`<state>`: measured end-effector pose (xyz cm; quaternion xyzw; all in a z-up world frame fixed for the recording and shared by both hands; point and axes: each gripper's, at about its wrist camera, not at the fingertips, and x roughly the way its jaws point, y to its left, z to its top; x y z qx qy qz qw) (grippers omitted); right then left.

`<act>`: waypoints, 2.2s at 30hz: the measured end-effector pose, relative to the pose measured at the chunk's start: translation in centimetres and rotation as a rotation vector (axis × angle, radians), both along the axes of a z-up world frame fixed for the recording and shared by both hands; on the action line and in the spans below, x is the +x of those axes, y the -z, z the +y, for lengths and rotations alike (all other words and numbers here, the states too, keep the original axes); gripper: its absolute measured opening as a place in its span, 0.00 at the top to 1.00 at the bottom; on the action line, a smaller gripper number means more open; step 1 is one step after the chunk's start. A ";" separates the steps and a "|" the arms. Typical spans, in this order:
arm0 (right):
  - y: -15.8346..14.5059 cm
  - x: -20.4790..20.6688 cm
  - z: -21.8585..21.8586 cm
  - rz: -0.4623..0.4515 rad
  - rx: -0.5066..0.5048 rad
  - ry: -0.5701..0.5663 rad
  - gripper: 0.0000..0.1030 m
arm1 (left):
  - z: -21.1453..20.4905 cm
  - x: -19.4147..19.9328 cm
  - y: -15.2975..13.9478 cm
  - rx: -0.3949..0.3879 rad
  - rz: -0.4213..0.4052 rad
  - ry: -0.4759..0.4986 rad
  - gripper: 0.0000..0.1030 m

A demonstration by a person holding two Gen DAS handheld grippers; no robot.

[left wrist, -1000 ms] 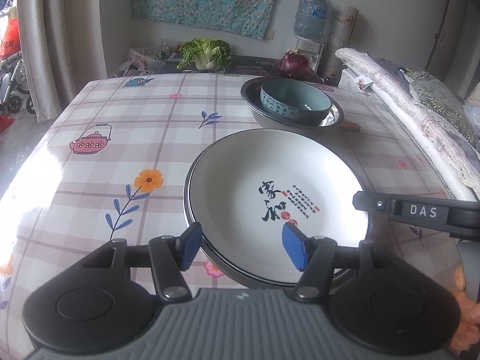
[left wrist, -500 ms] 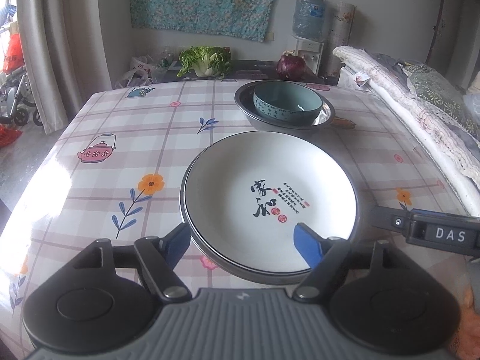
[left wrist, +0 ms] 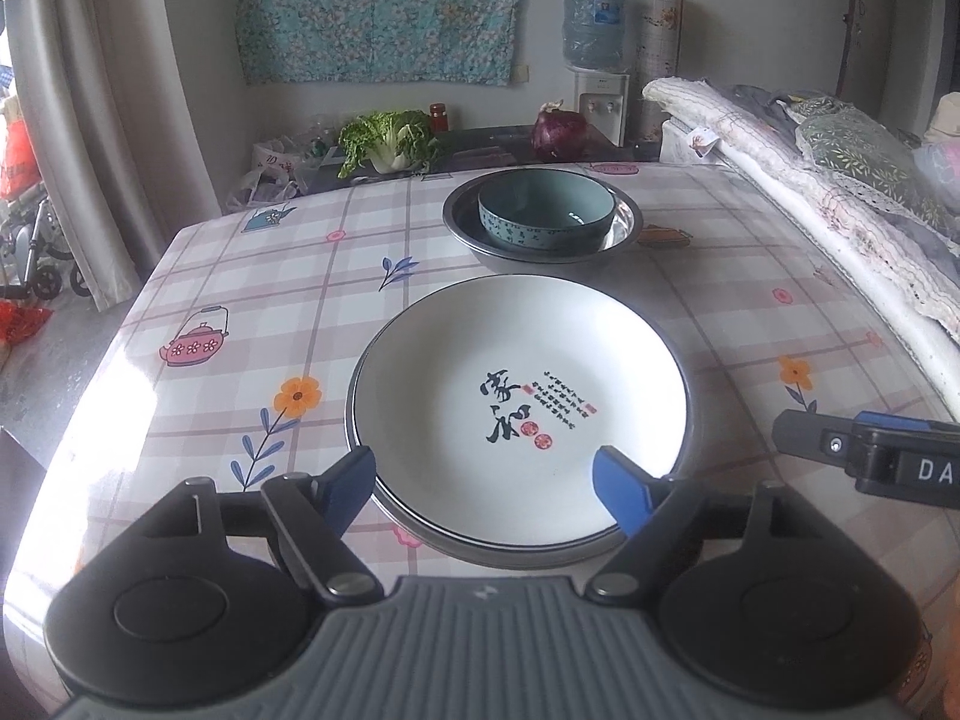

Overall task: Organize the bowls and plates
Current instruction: 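Lower the white plate into the steel basins and open both grippers, then move both grippers to the rim of the steel bowl holding the green bowl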

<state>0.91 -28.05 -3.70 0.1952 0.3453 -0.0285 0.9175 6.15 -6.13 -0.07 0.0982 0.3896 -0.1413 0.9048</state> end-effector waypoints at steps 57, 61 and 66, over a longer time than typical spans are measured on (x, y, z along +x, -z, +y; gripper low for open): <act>1.0 24.3 -8.6 0.005 0.183 -0.028 0.68 | -2.2 24.0 1.6 -0.193 0.195 -0.064 0.69; 1.6 25.5 -8.4 0.025 0.188 -0.053 0.73 | -2.2 24.9 2.7 -0.194 0.238 -0.080 0.69; 2.3 26.6 -8.2 0.052 0.192 -0.065 0.78 | -2.1 26.0 3.8 -0.217 0.294 -0.097 0.76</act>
